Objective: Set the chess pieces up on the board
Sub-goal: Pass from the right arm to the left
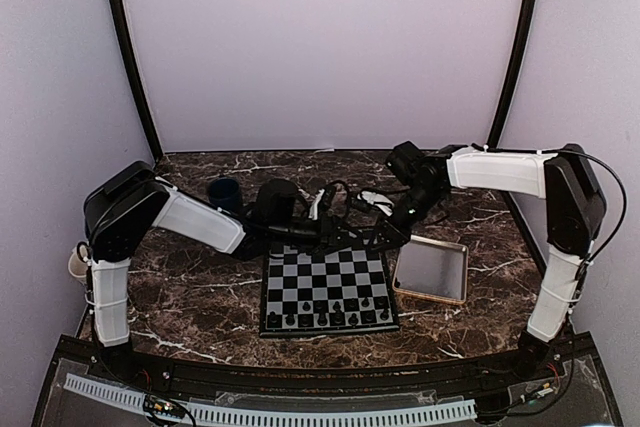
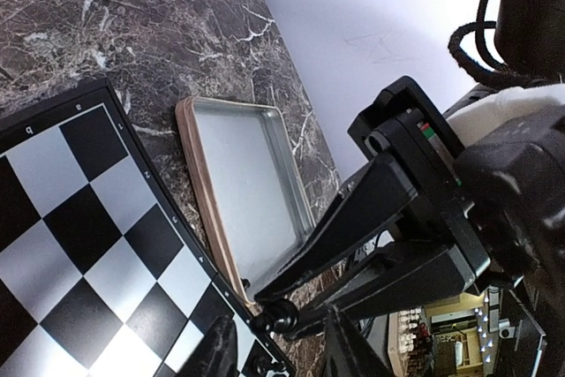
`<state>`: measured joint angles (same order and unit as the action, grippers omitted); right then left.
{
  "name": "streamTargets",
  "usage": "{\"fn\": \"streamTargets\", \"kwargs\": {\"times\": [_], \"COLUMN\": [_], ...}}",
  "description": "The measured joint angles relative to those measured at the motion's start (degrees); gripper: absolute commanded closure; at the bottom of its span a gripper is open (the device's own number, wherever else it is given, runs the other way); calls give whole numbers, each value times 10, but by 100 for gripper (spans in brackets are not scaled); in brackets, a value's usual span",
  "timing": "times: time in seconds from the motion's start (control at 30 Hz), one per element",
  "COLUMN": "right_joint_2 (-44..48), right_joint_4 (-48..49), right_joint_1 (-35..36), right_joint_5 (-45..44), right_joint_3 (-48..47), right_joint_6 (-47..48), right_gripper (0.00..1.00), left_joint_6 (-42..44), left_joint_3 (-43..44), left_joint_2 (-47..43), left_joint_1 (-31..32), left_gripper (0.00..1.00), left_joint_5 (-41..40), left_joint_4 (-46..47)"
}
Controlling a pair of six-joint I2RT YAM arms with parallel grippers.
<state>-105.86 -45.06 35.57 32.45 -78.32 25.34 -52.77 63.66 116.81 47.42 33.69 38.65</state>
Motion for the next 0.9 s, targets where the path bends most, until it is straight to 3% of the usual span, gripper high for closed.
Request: {"fn": "streamTargets", "kwargs": {"times": [0.37, 0.63, 0.9], "right_joint_2": [-1, -1, 0], "right_joint_4": [0, 0, 0], "right_joint_1": [3, 5, 7], "right_joint_5": [8, 8, 7], "right_joint_3": [-7, -7, -7], "right_joint_6": [-4, -6, -5], "right_gripper": [82, 81, 68], "left_joint_6": [-38, -59, -80], "left_joint_3": [11, 11, 11], "left_joint_2": [23, 37, 42], "left_joint_1": [0, -2, -7], "left_gripper": [72, 90, 100], "left_joint_5": [27, 40, 52], "left_joint_4": [38, 59, 92]}}
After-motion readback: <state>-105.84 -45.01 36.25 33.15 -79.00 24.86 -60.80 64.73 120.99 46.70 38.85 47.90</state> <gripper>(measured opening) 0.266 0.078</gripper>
